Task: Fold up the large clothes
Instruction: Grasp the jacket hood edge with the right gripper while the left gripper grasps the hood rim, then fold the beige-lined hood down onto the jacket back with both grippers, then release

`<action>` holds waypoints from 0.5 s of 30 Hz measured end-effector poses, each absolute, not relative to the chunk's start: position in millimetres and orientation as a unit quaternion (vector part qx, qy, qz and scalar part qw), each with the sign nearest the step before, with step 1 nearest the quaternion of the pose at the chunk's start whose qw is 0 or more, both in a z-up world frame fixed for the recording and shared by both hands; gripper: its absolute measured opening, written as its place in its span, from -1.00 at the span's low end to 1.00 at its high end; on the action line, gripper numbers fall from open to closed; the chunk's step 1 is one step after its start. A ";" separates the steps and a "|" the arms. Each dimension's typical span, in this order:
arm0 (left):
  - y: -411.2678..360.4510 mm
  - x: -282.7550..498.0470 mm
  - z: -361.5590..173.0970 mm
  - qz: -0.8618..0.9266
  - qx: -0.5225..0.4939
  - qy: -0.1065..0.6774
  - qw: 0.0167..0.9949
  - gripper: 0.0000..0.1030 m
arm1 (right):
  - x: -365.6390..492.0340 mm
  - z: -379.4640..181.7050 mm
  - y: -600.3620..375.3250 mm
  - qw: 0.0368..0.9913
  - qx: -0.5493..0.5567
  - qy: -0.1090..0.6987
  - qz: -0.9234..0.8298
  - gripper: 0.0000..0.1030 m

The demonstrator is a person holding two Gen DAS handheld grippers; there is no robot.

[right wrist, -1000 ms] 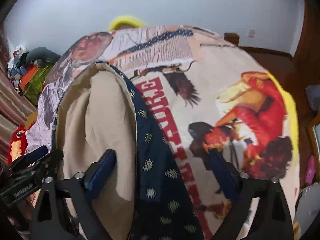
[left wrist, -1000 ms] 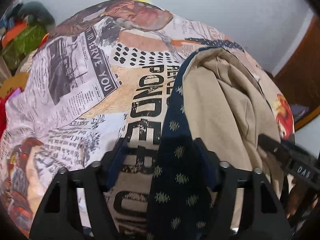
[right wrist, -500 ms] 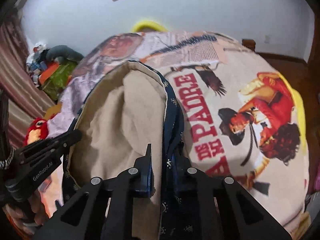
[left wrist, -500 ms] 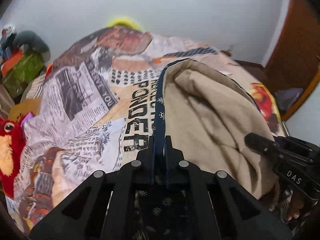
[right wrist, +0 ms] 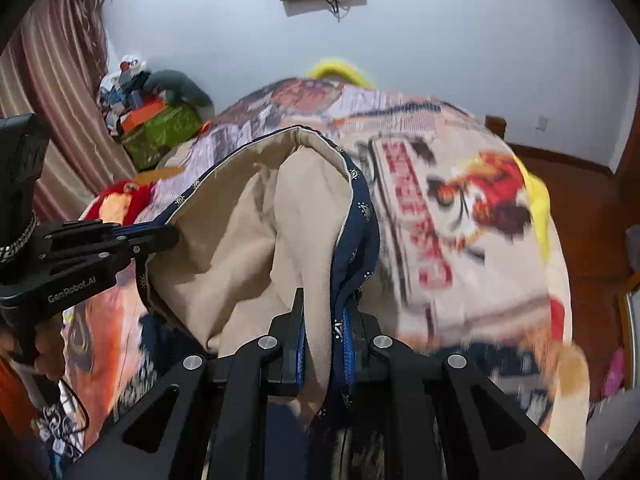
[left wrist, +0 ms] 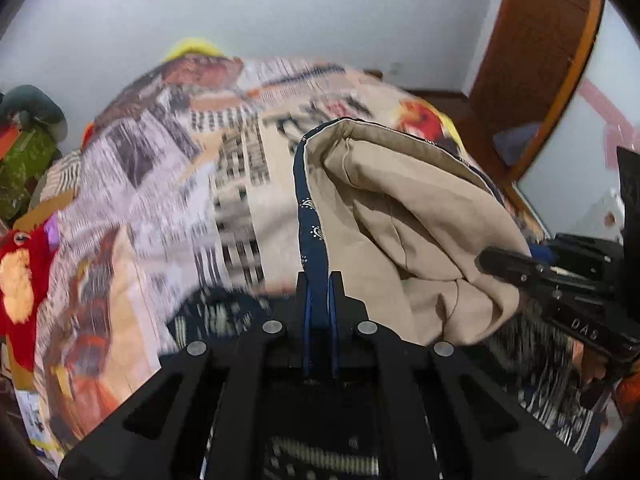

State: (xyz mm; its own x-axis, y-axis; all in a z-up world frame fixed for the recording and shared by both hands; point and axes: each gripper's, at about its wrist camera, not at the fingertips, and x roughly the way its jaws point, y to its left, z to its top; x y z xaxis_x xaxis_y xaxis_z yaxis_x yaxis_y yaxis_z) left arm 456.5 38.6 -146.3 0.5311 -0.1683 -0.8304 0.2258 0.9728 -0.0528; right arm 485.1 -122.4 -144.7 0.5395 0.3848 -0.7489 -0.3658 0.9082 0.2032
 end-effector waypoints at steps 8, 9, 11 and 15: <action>41.2 407.2 -188.4 -0.091 0.029 0.502 0.859 -0.87 | 431.6 -183.5 -132.9 0.857 0.022 0.472 0.205 -0.75; 41.7 403.5 -191.4 -0.088 0.030 0.504 0.859 -0.87 | 427.9 -184.2 -132.3 0.855 0.019 0.475 0.206 -0.75; 42.9 396.1 -195.3 -0.085 0.034 0.505 0.858 -0.87 | 421.7 -184.0 -133.4 0.852 0.018 0.480 0.209 -0.75; 41.0 384.2 -194.1 -0.083 0.061 0.500 0.860 -0.83 | 416.9 -180.6 -133.3 0.845 0.008 0.491 0.210 -0.57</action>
State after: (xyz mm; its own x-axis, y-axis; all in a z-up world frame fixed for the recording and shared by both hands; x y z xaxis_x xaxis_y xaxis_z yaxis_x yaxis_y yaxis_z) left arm 384.2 41.0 -194.1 0.4856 -0.0819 -0.8704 0.2042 0.9787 0.0218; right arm 416.9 -133.3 -180.6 0.4287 0.3631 -0.8273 -0.3476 0.9115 0.2199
